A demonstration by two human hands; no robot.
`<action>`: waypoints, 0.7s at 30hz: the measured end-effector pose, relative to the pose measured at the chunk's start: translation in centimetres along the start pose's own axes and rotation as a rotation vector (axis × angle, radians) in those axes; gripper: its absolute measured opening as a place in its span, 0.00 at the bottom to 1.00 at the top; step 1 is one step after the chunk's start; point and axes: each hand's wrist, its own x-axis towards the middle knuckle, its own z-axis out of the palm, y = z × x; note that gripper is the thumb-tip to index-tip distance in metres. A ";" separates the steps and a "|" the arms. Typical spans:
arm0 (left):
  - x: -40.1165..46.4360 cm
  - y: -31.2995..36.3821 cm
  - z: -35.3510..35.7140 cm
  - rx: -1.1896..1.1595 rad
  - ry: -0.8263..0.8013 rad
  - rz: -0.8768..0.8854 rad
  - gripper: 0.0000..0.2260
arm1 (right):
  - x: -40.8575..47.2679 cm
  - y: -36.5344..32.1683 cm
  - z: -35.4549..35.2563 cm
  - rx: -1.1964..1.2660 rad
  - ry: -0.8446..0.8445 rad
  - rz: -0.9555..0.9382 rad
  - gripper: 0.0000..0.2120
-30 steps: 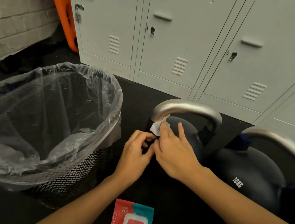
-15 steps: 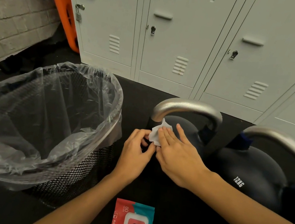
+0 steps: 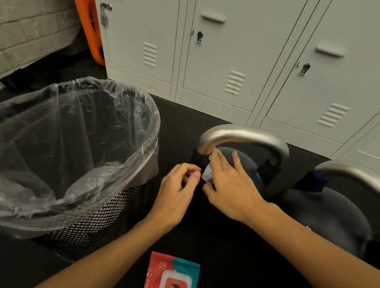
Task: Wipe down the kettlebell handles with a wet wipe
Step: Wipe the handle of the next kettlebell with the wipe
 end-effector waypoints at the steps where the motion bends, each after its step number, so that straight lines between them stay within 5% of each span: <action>1: 0.0 -0.1 -0.1 0.000 0.004 -0.001 0.08 | -0.1 0.2 0.1 -0.003 0.007 -0.004 0.37; 7: 0.0 -0.2 -0.2 -0.025 0.014 -0.013 0.08 | -3.2 -0.2 0.0 -0.121 -0.045 -0.089 0.34; 21: 0.1 -0.2 0.0 -0.061 0.109 -0.074 0.08 | -1.5 -2.0 -0.1 -0.013 0.113 0.107 0.32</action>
